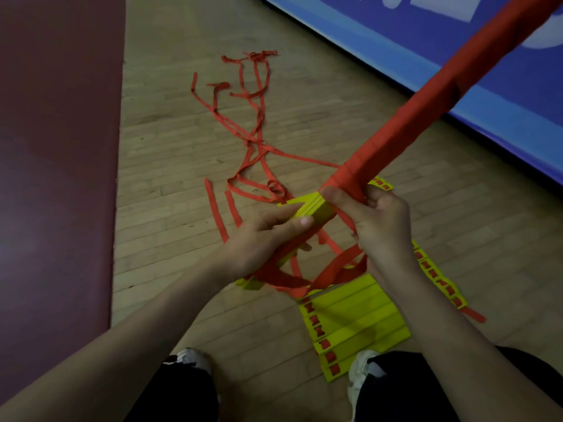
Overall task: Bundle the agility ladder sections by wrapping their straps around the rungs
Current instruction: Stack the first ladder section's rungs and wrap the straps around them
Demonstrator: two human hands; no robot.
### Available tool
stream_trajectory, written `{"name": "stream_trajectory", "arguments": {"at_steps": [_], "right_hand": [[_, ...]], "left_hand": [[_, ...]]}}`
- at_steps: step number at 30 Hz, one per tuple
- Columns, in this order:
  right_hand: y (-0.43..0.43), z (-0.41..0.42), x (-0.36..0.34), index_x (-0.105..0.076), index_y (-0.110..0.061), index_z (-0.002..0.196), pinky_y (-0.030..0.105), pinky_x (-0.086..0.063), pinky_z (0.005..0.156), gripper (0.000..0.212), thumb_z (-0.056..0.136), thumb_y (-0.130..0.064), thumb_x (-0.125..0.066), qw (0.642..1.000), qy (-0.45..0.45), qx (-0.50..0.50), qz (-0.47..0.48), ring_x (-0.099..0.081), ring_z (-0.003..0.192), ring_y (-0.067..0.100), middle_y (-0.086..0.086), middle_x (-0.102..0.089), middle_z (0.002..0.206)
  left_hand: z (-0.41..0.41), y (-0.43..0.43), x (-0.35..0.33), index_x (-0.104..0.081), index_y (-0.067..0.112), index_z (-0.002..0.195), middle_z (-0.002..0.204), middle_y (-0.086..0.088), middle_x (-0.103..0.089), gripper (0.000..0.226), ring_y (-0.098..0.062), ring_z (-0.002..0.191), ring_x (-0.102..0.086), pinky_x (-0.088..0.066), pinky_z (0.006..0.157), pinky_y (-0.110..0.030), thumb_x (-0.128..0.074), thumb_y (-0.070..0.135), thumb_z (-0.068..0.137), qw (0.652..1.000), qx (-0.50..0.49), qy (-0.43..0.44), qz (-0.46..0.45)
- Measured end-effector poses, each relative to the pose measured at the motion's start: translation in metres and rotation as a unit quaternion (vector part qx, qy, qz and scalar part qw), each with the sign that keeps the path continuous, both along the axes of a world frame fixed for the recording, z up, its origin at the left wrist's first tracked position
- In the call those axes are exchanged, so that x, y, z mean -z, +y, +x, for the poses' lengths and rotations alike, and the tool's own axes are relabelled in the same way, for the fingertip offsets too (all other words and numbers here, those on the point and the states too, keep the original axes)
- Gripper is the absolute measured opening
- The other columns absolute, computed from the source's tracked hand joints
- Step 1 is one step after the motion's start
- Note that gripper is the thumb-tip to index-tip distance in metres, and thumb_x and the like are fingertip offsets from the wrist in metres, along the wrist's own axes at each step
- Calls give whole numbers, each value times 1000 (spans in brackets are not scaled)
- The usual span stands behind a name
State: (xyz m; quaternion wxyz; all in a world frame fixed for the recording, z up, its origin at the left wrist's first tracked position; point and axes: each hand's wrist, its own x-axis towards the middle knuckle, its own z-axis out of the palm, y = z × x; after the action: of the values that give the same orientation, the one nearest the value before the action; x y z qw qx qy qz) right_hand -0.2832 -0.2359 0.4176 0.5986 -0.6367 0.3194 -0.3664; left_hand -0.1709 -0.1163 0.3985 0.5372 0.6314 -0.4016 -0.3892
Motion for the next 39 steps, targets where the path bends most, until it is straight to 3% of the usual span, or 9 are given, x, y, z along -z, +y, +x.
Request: {"name": "stream_trajectory", "arguments": {"at_steps": [2,4,8,15,20,26,30,33,39], "right_hand": [[0,1,2,-66,-19,65,12,-34,45,21,66,-34,-82,1000,3,26,-3,-43,42,-2,-17,-53,44],[1,1,3,-65,-19,63,14,-34,46,23,67,-34,-82,999,6,42,-4,-42,43,-2,-17,-51,43],[2,1,3,-60,-21,57,14,-31,43,28,68,-32,-83,999,8,45,5,-37,41,0,-17,-45,39],[1,2,1,-50,-19,57,17,-25,33,38,80,-37,-73,991,-5,9,136,-31,34,3,-12,-37,39],[-8,-3,5,-60,-16,63,17,-35,36,30,86,-35,-67,985,55,-71,150,-43,37,5,-6,-51,45],[-9,-4,4,-59,-17,61,17,-42,42,22,70,-25,-77,985,36,-102,135,-51,42,5,-4,-59,50],[-5,-3,0,-50,-16,61,15,-27,30,30,68,-19,-79,988,9,-78,133,-37,33,3,-4,-49,47],[-6,-4,-3,-54,-12,74,14,-23,27,27,65,-18,-79,981,-9,-96,166,-35,29,0,-9,-51,44],[-9,-7,1,-54,-11,81,15,-10,32,34,59,-27,-75,943,-113,-228,215,-26,27,-1,-12,-41,42]], "left_hand": [[-4,1,9,-55,26,115,87,1,-70,35,-16,80,-70,-56,72,-39,-46,51,93,969,-51,-240,2],[-8,2,18,-42,26,130,93,-5,-69,52,-26,82,-67,-52,66,-43,-36,61,92,895,-89,-438,1],[-13,0,23,-25,26,138,111,-12,-66,75,-37,83,-66,-53,57,-43,-47,67,79,857,-94,-507,-8],[-4,-4,23,-30,35,135,105,-9,-68,62,-35,90,-65,-52,67,-44,-62,47,83,878,-121,-462,-13],[4,-4,18,-43,26,138,109,-6,-67,64,-28,95,-63,-40,66,-30,-72,36,82,886,-175,-429,27],[12,-1,12,-51,22,126,94,-3,-65,61,-23,80,-65,-54,73,-43,-82,31,73,950,-171,-259,34],[1,-1,-8,-62,17,114,88,4,-69,49,-9,76,-66,-56,68,-29,-82,16,70,992,-116,-49,-12],[-7,2,-22,-62,9,104,77,-1,-69,41,-11,60,-65,-55,54,-25,-79,9,67,991,-86,94,-42],[-10,13,-25,-63,9,93,72,-6,-65,38,-12,50,-61,-51,49,-22,-85,17,63,979,20,188,-81]]}}
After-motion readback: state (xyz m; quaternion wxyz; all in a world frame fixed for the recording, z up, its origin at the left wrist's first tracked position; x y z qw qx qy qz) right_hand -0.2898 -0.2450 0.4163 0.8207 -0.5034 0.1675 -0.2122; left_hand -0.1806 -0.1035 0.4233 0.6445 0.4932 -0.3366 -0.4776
